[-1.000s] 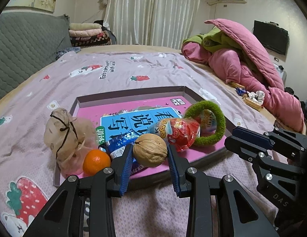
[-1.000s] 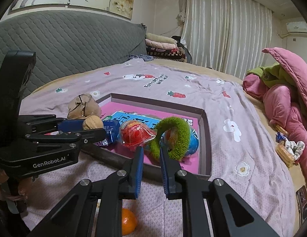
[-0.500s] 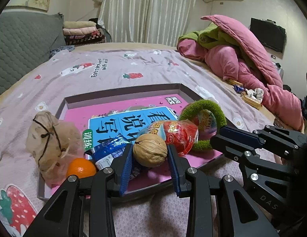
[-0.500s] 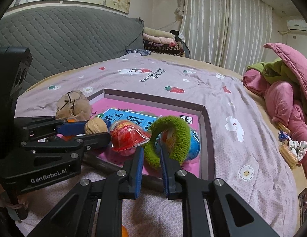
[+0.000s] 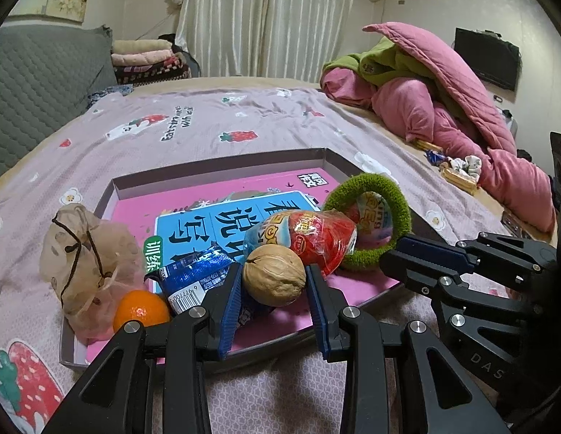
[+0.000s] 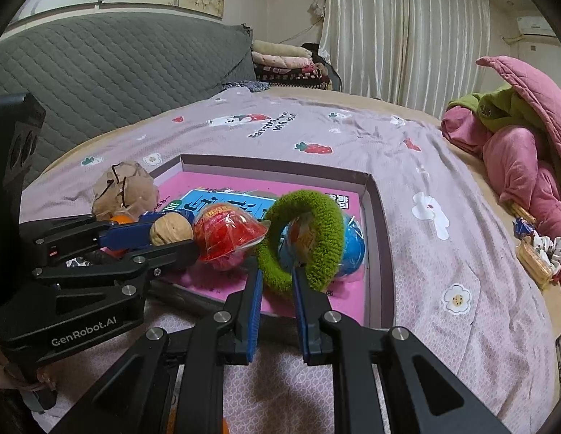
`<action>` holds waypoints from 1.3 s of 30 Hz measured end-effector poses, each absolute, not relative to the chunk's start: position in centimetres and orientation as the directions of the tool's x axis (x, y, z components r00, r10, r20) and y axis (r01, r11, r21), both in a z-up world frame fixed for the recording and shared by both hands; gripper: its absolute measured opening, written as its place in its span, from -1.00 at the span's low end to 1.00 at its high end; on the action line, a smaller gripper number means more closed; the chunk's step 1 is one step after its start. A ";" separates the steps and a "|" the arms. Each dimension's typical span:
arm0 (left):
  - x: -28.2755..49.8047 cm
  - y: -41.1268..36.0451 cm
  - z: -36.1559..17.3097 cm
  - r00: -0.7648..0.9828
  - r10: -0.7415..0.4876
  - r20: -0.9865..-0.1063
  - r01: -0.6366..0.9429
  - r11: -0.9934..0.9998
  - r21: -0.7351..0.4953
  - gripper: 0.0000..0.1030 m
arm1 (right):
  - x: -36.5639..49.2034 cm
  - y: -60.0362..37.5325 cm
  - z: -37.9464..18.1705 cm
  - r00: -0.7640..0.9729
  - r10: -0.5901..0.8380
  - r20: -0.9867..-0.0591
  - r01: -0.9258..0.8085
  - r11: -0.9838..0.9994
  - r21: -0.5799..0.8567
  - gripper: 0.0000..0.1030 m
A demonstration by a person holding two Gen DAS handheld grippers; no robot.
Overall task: Organize objects
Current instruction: 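Lower the walnut into the tray beside the Kinder egg and open left gripper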
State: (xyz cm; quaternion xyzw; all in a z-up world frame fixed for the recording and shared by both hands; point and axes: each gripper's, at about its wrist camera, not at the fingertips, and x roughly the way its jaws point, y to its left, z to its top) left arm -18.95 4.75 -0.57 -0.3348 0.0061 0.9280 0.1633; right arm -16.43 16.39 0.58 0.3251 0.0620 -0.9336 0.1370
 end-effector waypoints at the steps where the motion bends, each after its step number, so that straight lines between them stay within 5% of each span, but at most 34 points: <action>1: -18.9 4.8 -0.6 -0.722 0.299 -0.624 -0.308 -0.946 -0.097 -0.31 | -16.4 16.4 0.6 -0.751 -0.216 -0.624 0.295 -0.955 -0.026 -0.66; 17: -18.8 4.9 -0.9 -0.706 0.312 -0.636 -0.314 -0.943 -0.113 -0.22 | -16.4 16.7 0.5 -0.748 -0.220 -0.627 0.295 -0.955 -0.016 -0.66; 34: -18.2 4.8 -0.1 -0.712 0.314 -0.628 -0.309 -0.943 -0.121 0.08 | -16.1 16.8 0.9 -0.760 -0.217 -0.613 0.290 -0.957 -0.020 -0.65; 39: -18.2 4.7 0.0 -0.714 0.314 -0.626 -0.308 -0.944 -0.121 0.12 | -16.0 17.0 1.1 -0.762 -0.221 -0.609 0.290 -0.957 -0.015 -0.51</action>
